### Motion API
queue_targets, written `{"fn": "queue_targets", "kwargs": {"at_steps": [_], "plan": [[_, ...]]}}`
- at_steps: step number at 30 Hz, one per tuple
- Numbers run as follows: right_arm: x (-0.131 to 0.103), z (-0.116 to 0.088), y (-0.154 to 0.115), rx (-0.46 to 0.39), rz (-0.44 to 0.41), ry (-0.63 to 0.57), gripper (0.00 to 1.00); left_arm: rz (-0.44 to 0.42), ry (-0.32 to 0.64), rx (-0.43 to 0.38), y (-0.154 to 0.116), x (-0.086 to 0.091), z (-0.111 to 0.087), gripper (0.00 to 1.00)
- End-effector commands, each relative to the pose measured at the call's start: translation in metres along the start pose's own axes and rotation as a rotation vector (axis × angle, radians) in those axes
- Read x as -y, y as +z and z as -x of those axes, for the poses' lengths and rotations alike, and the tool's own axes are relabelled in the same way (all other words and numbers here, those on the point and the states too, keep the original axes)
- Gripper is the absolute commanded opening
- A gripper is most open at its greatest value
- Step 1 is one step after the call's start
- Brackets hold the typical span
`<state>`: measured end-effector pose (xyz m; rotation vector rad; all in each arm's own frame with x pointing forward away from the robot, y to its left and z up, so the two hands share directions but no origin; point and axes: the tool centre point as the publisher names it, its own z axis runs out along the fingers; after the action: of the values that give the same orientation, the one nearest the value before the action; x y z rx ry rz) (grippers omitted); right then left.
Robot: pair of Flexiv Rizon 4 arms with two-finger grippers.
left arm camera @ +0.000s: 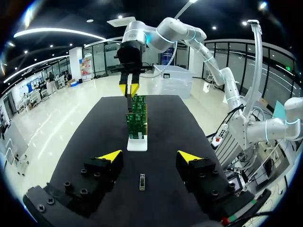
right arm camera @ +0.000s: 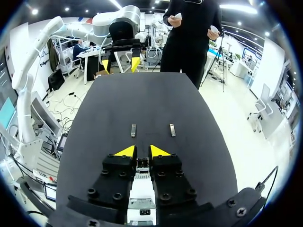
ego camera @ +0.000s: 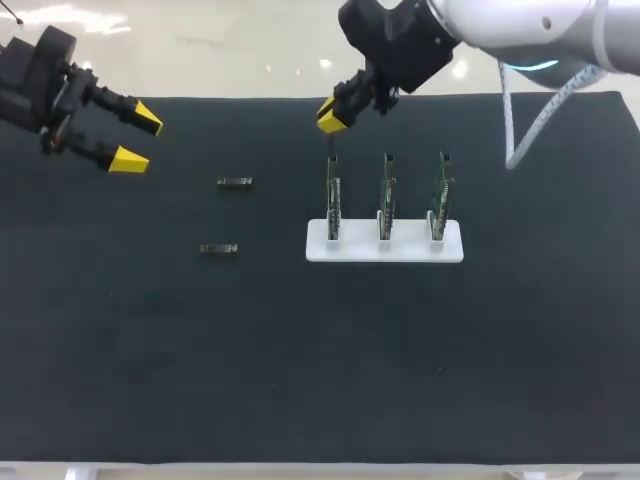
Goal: Pick up the optical module with the left hand, and insert it into the network port with the right hand.
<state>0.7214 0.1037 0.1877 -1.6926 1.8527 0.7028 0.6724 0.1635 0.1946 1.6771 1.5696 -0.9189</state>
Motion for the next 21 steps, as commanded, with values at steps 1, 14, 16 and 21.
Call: {"fn": "queue_targets", "kwargs": {"at_steps": [1,14,16,21], "plan": [[-0.0014,-0.0027,0.0001,0.008,-0.001,0.000,0.00,0.003,0.000,-0.002,0.0006,0.0006,0.0002,1.00],[-0.0027,-0.0091,0.0010,0.018,-0.003,0.004,0.00,0.003,0.000,-0.002,0.0006,0.0006,0.0002,1.00],[-0.0024,-0.0087,0.0000,0.019,-0.001,0.003,0.00,0.003,0.000,-0.002,0.0006,0.0006,0.0002,1.00],[-0.0022,-0.0073,-0.0010,0.019,0.003,0.003,0.00,0.003,0.000,-0.002,0.0006,0.0006,0.0002,1.00]]}}
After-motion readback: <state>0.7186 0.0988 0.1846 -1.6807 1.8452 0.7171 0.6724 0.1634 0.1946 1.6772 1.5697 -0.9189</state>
